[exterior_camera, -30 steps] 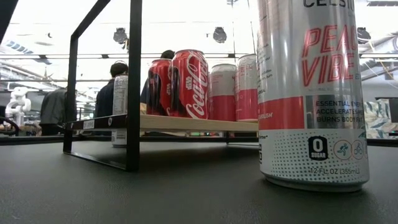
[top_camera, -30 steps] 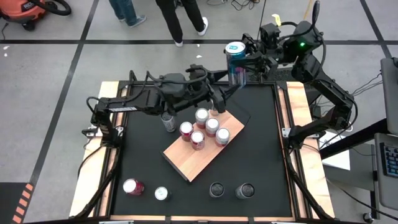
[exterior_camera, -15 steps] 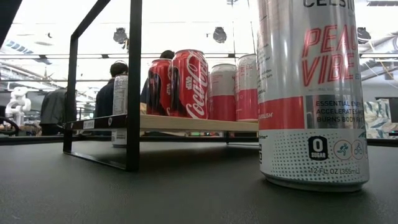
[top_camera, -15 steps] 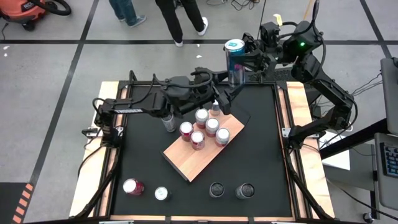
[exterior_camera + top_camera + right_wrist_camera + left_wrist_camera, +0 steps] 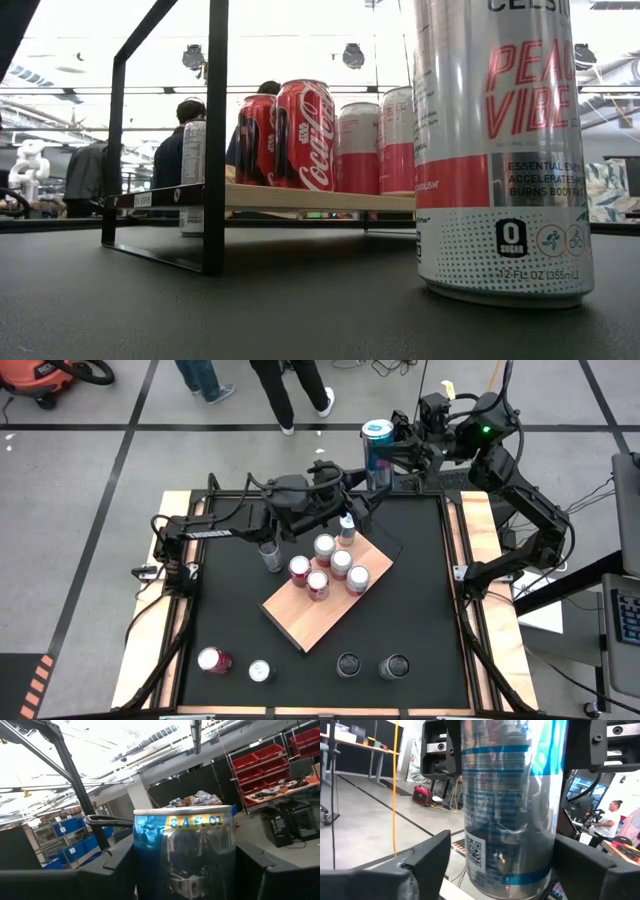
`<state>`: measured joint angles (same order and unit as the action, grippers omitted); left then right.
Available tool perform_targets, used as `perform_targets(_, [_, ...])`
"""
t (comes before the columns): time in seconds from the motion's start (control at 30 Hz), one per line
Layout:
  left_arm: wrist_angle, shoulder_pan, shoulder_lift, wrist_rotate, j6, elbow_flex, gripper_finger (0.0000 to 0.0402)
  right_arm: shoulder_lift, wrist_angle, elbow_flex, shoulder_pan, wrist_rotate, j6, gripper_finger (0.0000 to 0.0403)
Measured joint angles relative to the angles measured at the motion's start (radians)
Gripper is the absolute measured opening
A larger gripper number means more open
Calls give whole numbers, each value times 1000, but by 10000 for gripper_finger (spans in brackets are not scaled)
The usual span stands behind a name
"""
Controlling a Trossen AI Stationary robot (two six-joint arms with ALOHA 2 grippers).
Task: Place canned beverage on shelf
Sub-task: Put the top blue soda can on the shelf
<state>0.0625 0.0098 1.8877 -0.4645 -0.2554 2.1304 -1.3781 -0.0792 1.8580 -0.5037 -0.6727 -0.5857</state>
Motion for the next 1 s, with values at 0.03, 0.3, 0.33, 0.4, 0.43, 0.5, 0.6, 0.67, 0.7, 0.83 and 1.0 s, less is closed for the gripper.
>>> perform_targets(0.03, [0, 0, 0, 2, 0, 0, 298, 0, 0, 0, 0, 0, 1, 213])
perform_targets(0.3, [4, 2, 0, 17, 10, 0, 226, -1, -13, 0, 0, 0, 22, 219])
perform_targets(0.33, [4, 2, 0, 17, 9, 0, 222, -1, -14, 0, 0, 0, 22, 222])
perform_targets(0.4, [4, 2, 0, 18, 6, 0, 219, -1, -15, 0, 0, -1, 22, 226])
perform_targets(0.43, [4, 2, 0, 18, 4, 0, 221, -1, -15, 0, 0, -1, 22, 228])
perform_targets(0.5, [3, 2, 0, 19, 2, 0, 232, -1, -15, 0, 0, -2, 22, 227])
perform_targets(0.6, [1, 2, 0, 19, -2, 0, 265, -1, -15, 0, 0, -8, 22, 220])
perform_targets(0.67, [-3, 2, 0, 20, -2, 0, 292, -1, -14, 0, 1, -10, 22, 216])
perform_targets(0.7, [-3, 2, 0, 20, -2, 0, 304, -1, -14, 0, 1, -10, 22, 215])
perform_targets(0.83, [-4, 4, 0, 19, -20, 0, 341, -1, -15, 0, 2, -13, 19, 216])
perform_targets(1.0, [-14, 13, 14, 67, -61, 0, 348, -1, -19, 0, 2, -20, 18, 216])
